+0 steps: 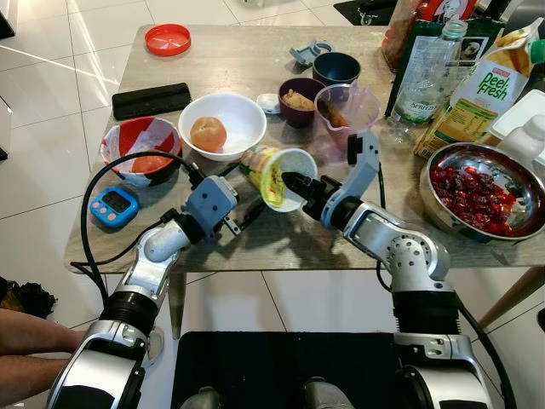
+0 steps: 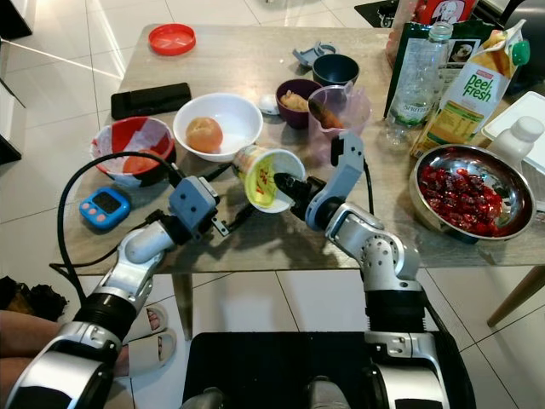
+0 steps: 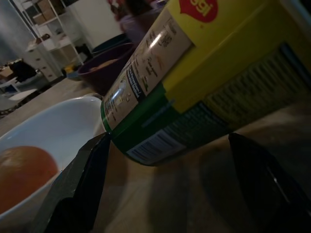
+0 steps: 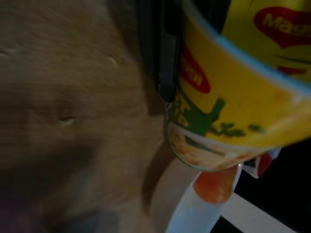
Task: Restocking fridge
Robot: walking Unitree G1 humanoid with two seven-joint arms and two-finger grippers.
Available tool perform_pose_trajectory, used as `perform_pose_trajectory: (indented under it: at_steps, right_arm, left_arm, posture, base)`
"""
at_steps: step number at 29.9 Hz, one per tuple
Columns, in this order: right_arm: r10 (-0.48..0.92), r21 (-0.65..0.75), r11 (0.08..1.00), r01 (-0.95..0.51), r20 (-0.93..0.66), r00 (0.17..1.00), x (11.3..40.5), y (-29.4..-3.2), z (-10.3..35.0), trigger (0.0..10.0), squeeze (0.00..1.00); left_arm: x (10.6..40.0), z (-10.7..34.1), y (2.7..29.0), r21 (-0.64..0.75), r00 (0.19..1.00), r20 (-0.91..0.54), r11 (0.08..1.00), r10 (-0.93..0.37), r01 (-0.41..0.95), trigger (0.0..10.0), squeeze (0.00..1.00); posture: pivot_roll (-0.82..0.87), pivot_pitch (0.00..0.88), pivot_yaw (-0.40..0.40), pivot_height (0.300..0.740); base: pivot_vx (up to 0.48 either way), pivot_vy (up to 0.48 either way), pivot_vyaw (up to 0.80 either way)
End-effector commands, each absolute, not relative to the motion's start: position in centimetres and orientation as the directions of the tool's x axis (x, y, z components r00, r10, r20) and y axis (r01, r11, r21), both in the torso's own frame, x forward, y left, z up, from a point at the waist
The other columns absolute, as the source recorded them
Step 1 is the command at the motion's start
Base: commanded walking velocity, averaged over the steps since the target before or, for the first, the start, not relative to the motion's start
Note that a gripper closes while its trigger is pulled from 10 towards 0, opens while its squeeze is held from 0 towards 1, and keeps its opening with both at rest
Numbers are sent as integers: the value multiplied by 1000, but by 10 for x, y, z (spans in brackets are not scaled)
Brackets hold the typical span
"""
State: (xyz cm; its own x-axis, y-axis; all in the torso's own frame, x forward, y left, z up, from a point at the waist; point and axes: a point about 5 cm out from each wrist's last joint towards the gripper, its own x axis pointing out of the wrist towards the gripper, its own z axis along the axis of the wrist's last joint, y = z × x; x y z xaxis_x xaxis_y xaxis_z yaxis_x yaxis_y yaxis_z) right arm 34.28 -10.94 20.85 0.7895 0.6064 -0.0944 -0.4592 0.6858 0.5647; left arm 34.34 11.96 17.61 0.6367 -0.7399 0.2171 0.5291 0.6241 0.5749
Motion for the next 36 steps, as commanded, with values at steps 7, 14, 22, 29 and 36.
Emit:
perform_pose_trajectory:
  at_steps: [7, 14, 22, 29, 36]
  right_arm:
    - [708, 369, 700, -612, -242, 664, 338, -118, 222, 588, 0]
    - [687, 284, 726, -626, -273, 674, 344, -128, 239, 0, 0]
    - [635, 211, 772, -600, -317, 705, 349, -136, 245, 0, 0]
    - [581, 132, 807, -576, -357, 732, 357, -147, 255, 1412, 0]
    - [543, 66, 818, -572, -417, 729, 360, -153, 260, 10000, 0]
  left_arm:
    - [337, 161, 105, 572, 604, 158, 571, -781, 589, 10000, 0]
    - [331, 157, 95, 596, 572, 136, 528, -809, 605, 10000, 0]
    - [328, 153, 92, 622, 561, 114, 499, -820, 604, 10000, 0]
    - [331, 156, 97, 685, 594, 90, 482, -799, 545, 10000, 0]
    - [331, 159, 101, 720, 608, 80, 468, -790, 513, 10000, 0]
  posture:
    - [-134, 250, -34, 740]
    - [-135, 244, -39, 740]
    - [-134, 241, -40, 740]
    - [-134, 232, -43, 740]
    - [-130, 226, -45, 740]
  base:
    - [0, 0, 0]
    - [0, 0, 0]
    - [0, 0, 0]
    - [0, 0, 0]
    - [0, 0, 0]
